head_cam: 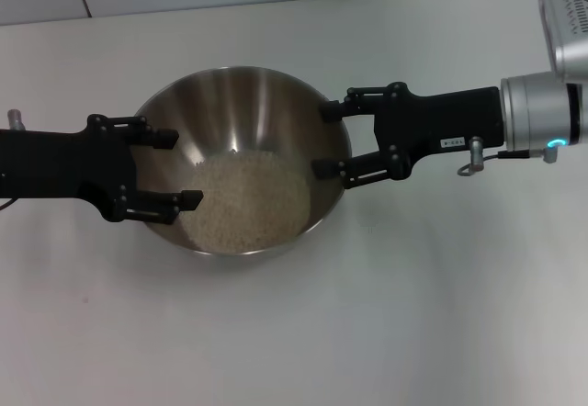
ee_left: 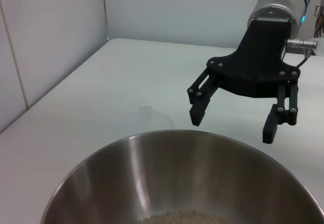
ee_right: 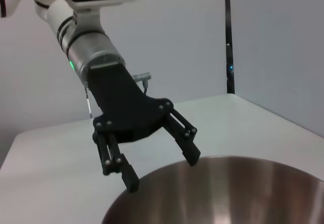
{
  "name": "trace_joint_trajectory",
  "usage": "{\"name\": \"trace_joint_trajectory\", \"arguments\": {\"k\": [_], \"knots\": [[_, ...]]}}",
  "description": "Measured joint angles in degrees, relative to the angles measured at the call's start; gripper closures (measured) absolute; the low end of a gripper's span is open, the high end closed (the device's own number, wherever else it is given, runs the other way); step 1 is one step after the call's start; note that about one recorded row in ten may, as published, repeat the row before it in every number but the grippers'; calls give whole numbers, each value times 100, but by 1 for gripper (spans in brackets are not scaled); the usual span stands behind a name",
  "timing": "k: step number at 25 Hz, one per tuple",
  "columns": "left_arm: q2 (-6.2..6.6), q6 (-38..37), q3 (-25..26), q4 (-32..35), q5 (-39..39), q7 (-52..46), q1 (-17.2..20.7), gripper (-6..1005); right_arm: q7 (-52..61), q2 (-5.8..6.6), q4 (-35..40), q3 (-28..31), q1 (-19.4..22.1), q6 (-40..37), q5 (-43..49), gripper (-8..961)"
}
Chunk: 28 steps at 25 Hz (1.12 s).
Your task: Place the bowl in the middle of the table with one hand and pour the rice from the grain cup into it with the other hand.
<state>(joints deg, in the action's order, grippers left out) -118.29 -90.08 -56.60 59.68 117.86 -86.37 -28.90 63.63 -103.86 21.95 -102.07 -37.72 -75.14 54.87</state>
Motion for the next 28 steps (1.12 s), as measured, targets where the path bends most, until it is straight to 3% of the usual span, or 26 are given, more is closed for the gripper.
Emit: {"name": "trace_joint_trajectory", "arguments": {"k": [2,4,10,12,17,28], "knots": [[0,1,0,0,0,-6,-1,138,273,-63,475,511,244,105,697,123],[0,2,0,0,0,-7,-2,138,552,-205,999,1092,517,180,1481,123],[-7,1,-32,1,-1,1,-2,137,1248,-934,2423,2779,1124,117,3916,123],[-8,0,-57,0,-1,3,-3,137,1395,-1099,2647,3098,1172,13,4362,123],[-9,0,-82,0,0,6,-22,138,1491,-1187,2688,3416,1138,-265,4579,123],[-10,0,-79,0,0,6,-28,138,1487,-1200,2689,3501,1142,-297,4591,123]]}}
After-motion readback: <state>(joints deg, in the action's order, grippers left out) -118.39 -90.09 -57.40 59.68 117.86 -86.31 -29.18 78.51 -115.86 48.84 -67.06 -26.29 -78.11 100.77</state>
